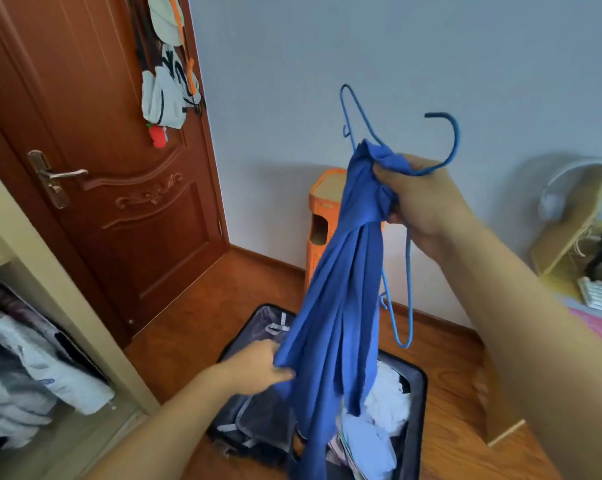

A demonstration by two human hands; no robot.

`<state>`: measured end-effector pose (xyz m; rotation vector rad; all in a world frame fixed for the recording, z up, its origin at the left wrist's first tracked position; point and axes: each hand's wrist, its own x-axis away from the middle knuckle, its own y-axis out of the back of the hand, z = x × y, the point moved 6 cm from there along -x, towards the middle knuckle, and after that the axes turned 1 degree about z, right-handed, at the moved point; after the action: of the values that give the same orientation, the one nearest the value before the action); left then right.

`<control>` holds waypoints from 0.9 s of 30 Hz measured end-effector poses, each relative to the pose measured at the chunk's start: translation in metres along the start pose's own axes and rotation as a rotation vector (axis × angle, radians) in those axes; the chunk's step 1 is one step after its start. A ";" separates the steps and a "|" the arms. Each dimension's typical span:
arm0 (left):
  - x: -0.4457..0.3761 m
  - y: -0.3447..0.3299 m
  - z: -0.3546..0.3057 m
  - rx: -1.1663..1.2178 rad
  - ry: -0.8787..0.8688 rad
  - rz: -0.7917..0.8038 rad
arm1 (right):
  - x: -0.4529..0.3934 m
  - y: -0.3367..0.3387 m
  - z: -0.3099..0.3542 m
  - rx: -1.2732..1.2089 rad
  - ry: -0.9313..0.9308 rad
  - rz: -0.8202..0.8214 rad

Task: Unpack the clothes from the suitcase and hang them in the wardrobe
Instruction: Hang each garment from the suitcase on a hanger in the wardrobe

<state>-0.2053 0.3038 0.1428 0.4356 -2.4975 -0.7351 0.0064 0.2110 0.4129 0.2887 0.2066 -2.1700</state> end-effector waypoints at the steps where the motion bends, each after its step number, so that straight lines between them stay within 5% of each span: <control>1: -0.003 -0.003 0.009 -0.065 0.048 -0.039 | 0.000 0.009 0.001 -0.017 -0.007 -0.034; 6: 0.005 0.045 0.039 -0.430 0.438 -0.465 | 0.009 0.070 -0.027 0.100 -0.143 -0.263; 10: 0.011 0.113 0.037 0.179 0.581 -0.643 | 0.042 0.109 -0.083 0.290 -0.354 -0.322; 13: 0.004 0.156 -0.001 0.507 0.327 -0.692 | 0.075 0.127 -0.124 0.425 -0.481 -0.315; 18: 0.030 0.165 -0.111 0.466 -0.219 -0.516 | 0.086 0.130 -0.137 0.602 -0.467 -0.255; 27: 0.082 0.148 -0.195 0.999 -0.510 -0.181 | 0.065 0.002 -0.121 0.384 -0.288 0.143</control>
<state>-0.1909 0.3068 0.4012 0.8996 -3.2028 0.4957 -0.0125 0.1899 0.2788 0.1950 -0.3861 -2.0683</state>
